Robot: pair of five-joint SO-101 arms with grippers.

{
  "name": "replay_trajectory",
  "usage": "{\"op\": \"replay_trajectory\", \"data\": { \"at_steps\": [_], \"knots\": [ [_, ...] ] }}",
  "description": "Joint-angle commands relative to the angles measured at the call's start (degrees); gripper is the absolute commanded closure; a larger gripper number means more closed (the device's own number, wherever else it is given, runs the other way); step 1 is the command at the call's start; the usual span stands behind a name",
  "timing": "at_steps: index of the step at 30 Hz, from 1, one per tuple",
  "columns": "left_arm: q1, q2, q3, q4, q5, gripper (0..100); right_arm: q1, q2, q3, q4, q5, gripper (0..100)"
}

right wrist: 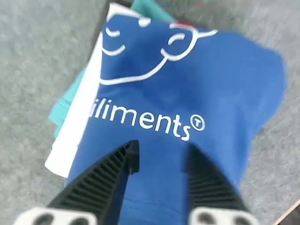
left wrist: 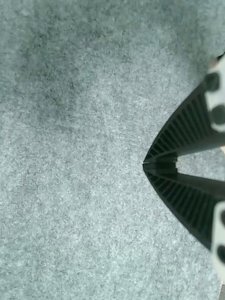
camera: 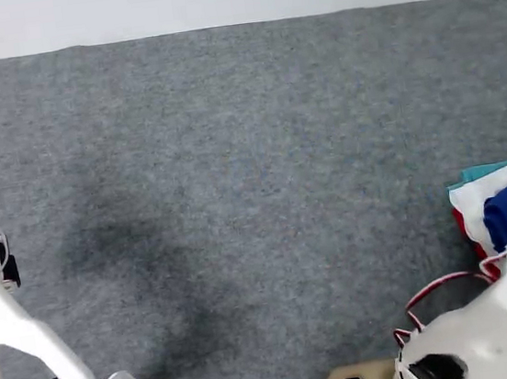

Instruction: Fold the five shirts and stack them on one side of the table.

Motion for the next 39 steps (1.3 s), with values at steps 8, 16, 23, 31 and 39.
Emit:
{"op": "replay_trajectory", "data": {
  "at_steps": [8,16,23,31,39],
  "knots": [
    [0.4,-1.9,-0.3,1.1,-0.2,100,-6.1,14.3,-4.2,0.6,0.4,99.0],
    [0.4,-1.9,-0.3,1.1,-0.2,100,-7.4,7.2,-9.2,1.2,0.7,99.0],
    [0.4,-2.0,-0.4,1.1,-0.1,100,-7.9,-2.2,-9.1,2.4,0.9,99.0],
    [13.9,-16.0,0.0,1.1,9.9,100,-15.9,-16.0,-5.0,2.8,0.7,99.0],
    [30.8,-23.2,4.0,-1.6,19.4,100,-31.6,-34.2,21.7,2.2,-0.8,99.0]
  ]
}}
